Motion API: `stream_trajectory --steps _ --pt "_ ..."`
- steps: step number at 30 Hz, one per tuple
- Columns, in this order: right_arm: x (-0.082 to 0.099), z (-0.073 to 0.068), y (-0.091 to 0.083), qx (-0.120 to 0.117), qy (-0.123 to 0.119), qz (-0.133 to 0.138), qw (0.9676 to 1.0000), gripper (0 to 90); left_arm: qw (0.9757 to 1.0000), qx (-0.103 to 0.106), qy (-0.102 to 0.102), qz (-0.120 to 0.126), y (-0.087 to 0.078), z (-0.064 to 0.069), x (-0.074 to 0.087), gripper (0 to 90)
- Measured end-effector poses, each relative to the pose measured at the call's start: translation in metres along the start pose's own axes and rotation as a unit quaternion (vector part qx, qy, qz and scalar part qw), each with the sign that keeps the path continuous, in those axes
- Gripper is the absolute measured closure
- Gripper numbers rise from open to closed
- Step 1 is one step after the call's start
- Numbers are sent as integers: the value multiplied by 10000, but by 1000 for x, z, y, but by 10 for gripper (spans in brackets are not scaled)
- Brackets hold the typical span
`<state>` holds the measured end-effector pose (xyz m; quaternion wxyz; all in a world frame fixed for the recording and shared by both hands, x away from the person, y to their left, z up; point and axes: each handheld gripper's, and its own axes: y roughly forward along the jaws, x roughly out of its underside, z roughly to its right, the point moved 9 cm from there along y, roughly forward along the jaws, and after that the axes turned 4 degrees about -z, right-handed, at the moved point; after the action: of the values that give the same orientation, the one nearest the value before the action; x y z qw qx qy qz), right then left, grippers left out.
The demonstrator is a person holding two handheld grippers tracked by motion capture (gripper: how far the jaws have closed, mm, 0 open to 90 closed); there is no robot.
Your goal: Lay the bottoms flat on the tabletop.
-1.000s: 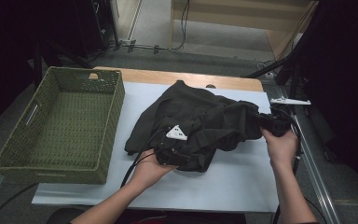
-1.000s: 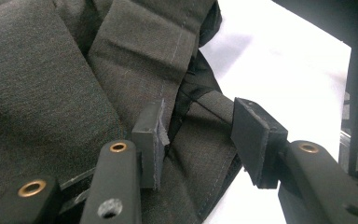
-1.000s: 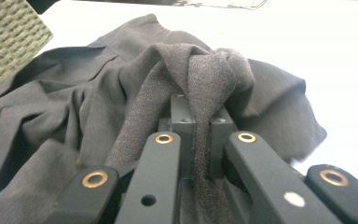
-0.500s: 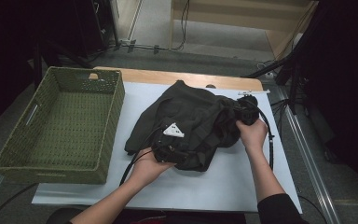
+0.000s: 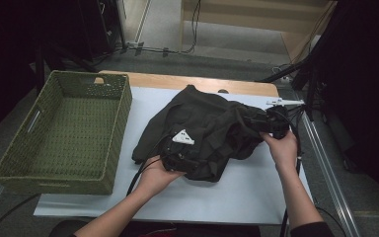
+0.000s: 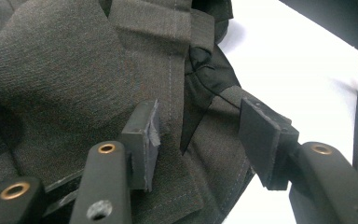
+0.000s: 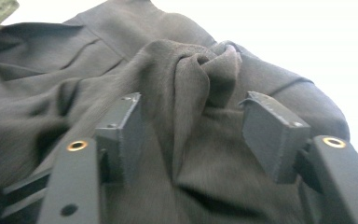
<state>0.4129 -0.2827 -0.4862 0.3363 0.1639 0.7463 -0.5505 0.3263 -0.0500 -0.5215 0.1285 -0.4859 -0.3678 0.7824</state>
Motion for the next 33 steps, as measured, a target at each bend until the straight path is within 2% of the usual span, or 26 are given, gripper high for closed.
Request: stream_trajectory --steps 4,7,10,13,14,23,25,28,30,33 --pt "13 1 -24 -54 46 130 9999 348 10000 23 -39 -7 -1 -2 0 444" --pt "30 3 -42 -70 92 182 9998 362 10000 31 -26 -25 -2 -3 1 434" --pt "48 3 -53 -100 87 199 9997 394 10000 32 -17 -44 -3 -3 1 429" --pt "68 0 -56 -142 50 77 9999 416 10000 9 -10 -43 -3 -3 2 428" --pt "74 -1 -57 -98 5 48 9999 418 10000 9 -6 -48 -3 -2 2 428" --pt "104 -25 -45 -342 -224 -97 9991 411 10000 0 -22 -4 -6 -3 5 419" --pt "106 -32 -41 -431 -320 -67 9985 400 10000 -14 -40 12 -7 -4 5 419" --pt "108 -42 -35 -437 -503 -68 9978 391 10000 1 -37 39 -8 -4 5 419" --pt "107 -49 -28 -526 -535 -17 9972 381 10000 14 -22 43 -8 -3 4 419" --pt "105 -55 -18 -467 -649 -28 9968 356 10000 17 -8 6 -7 -1 5 419"
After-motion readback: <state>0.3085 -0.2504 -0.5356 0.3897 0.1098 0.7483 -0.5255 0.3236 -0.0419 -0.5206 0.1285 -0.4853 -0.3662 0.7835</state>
